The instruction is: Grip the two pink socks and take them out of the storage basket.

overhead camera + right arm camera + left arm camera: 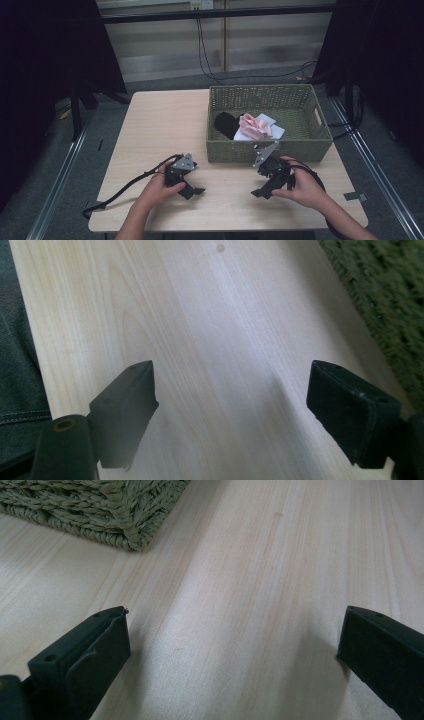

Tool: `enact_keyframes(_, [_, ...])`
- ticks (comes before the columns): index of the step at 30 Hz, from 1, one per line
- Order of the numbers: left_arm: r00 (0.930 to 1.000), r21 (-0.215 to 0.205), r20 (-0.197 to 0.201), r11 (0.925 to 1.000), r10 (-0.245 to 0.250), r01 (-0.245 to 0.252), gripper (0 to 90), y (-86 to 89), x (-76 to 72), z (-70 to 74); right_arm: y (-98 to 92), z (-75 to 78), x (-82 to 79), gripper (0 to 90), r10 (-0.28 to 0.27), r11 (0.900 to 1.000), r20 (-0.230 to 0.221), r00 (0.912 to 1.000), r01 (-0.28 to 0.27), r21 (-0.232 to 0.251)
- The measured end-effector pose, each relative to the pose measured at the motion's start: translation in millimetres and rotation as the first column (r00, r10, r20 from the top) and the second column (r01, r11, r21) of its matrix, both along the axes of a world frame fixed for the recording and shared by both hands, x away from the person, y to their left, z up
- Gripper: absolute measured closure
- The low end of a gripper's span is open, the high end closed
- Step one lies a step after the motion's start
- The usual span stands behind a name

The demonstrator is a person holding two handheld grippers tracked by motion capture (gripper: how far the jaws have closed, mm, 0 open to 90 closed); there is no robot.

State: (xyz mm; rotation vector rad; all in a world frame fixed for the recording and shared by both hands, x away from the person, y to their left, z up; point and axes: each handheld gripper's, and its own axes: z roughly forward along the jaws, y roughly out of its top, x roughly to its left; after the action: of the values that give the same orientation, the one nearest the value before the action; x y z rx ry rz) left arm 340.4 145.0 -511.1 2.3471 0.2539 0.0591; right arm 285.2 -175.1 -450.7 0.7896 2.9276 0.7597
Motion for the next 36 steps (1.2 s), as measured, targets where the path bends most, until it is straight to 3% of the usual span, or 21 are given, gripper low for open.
enact_keyframes(4, [1.0,-0.002,0.001,1.0,0.0,0.0,0.0,-0.1,0.0,-0.1,-3.1,10.0,5.0,19.9,0.002,1.0,-0.022,0.9997,-0.003,-0.029])
enact_keyframes(6, [1.0,0.0,0.0,1.0,0.0,0.0,0.0,0.0,0.0,0.0,-4.1,15.9,7.1,19.9,0.002,1.0,-0.027,0.9996,-0.003,-0.022])
enact_keyframes(17, [1.0,-0.002,0.002,1.0,0.0,0.0,0.0,-0.2,0.1,-0.1,-0.7,46.9,13.9,19.9,0.027,0.997,-0.032,0.9991,-0.029,-0.077])
enact_keyframes(21, [1.0,-0.002,0.002,1.0,0.0,0.0,0.0,-0.1,0.1,-0.1,-1.0,59.0,19.1,19.9,0.036,0.998,-0.055,0.9978,-0.039,-0.051])
enact_keyframes(26, [1.0,-0.002,0.002,1.0,0.0,0.0,0.0,-0.2,0.1,-0.1,-0.4,76.1,27.3,20.1,0.049,0.998,-0.035,0.9982,-0.05,-0.044])
enact_keyframes(31, [1.0,-0.003,0.005,1.0,-0.001,0.001,0.0,-0.2,0.3,-0.1,-0.6,93.0,40.4,20.2,0.031,0.999,-0.042,0.9986,-0.032,-0.018])
enact_keyframes(33, [1.0,-0.003,0.005,1.0,-0.001,0.001,0.0,-0.2,0.3,-0.1,-1.3,98.3,46.2,20.4,0.009,0.999,-0.045,0.9989,-0.011,-0.04])
enact_keyframes(36, [1.0,-0.003,0.005,1.0,-0.001,0.001,0.0,-0.2,0.3,-0.1,-4.3,104.5,56.1,20.8,0.0,0.999,-0.041,0.9991,-0.001,-0.035])
